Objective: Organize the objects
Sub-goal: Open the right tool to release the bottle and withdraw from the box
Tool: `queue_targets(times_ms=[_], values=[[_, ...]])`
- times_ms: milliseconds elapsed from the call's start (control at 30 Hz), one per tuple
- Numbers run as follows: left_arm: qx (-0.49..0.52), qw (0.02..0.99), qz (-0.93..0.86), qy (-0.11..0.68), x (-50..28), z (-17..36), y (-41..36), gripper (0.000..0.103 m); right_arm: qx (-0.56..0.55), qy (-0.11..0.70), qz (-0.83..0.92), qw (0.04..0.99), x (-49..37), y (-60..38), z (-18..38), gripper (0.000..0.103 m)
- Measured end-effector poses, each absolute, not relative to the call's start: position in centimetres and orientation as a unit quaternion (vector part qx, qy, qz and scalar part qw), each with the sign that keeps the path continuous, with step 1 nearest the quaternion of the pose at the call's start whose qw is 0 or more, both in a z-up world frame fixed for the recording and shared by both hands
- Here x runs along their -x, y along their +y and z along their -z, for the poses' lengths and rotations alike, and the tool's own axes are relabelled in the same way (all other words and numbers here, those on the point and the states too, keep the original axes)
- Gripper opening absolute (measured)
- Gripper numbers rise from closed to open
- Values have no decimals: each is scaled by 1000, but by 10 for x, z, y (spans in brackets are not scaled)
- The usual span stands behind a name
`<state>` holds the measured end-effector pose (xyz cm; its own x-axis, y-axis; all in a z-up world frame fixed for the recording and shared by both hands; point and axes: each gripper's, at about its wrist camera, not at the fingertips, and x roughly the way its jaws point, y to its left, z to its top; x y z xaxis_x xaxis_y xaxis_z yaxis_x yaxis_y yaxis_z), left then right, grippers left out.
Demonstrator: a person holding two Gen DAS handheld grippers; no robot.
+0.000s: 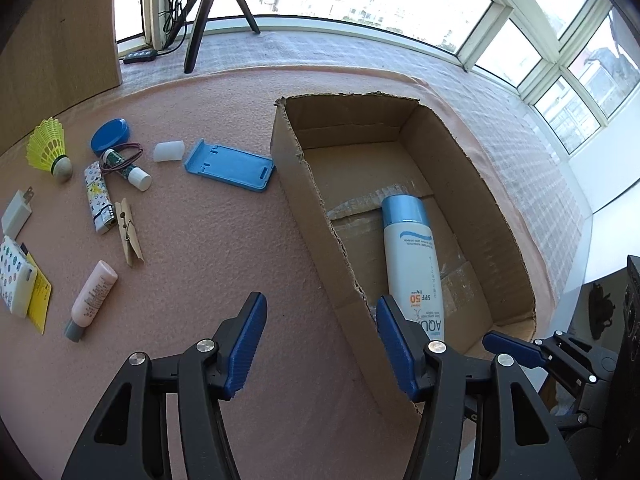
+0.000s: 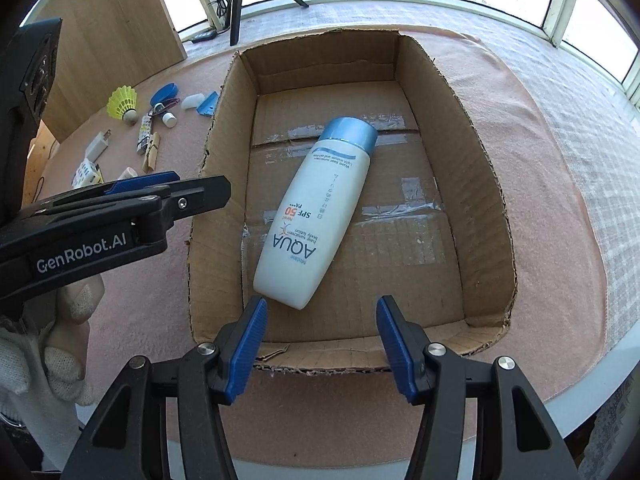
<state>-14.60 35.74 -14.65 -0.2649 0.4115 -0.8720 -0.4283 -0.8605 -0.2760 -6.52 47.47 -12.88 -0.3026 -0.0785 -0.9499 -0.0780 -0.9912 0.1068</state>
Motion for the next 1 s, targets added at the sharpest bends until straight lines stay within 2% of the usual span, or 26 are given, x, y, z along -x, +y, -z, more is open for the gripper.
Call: queue_targets(times_ms=[267, 467, 600, 1000], values=[[538, 191, -821, -5, 136, 140, 255, 61, -570, -68, 819, 3, 59, 474, 112, 52], [528, 119, -841, -15, 119, 130, 184, 61, -517, -82, 850, 51, 61, 456, 81, 53], [526, 86, -846, -31, 110, 123, 143, 61, -497, -61, 862, 80, 66, 425, 74, 53], [512, 70, -855, -45, 144, 107, 58, 61, -475, -87, 869, 113, 89, 343, 74, 54]])
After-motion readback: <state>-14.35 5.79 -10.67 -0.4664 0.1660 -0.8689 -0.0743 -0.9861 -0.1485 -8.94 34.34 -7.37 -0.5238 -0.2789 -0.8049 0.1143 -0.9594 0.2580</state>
